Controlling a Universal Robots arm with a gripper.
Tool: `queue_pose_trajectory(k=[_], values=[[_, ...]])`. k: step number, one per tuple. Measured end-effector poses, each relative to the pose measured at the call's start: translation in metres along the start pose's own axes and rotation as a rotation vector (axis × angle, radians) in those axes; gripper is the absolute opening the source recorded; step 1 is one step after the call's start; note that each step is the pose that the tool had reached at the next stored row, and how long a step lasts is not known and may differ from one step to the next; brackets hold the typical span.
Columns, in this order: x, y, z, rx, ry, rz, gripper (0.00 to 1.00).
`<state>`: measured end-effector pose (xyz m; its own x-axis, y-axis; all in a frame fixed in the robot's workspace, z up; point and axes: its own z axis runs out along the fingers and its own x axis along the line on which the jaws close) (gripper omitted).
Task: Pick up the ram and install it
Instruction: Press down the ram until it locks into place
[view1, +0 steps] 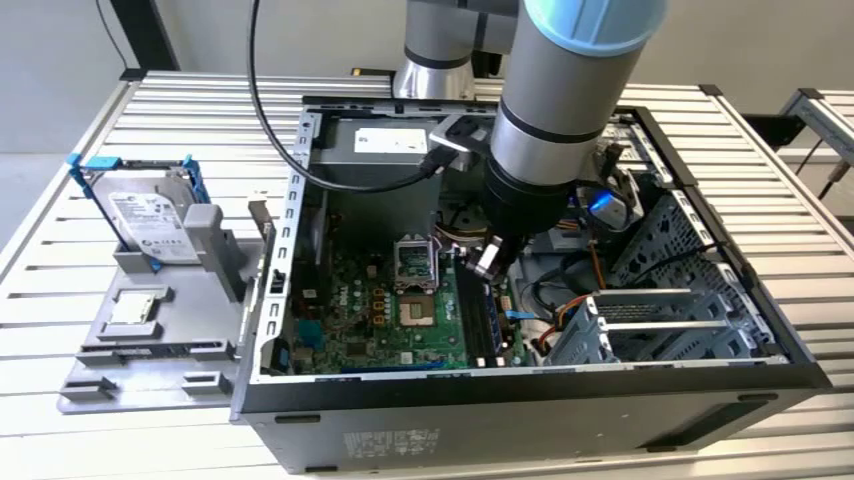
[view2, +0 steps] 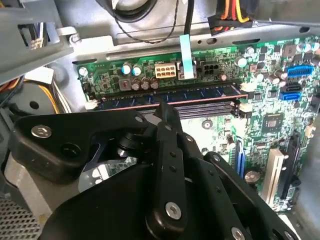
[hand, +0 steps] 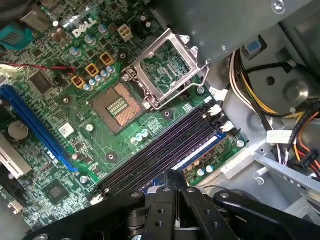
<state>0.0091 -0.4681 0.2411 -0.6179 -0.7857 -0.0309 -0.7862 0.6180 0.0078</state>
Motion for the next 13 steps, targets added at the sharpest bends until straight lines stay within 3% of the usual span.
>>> queue_pose_trajectory(k=[7,13], values=[[0.0000,0.0000,0.0000,-0.0023,0.0006,-0.073,0.00],[0.0000,0.0000,0.0000,-0.0052,0.0013,-0.167,0.00]])
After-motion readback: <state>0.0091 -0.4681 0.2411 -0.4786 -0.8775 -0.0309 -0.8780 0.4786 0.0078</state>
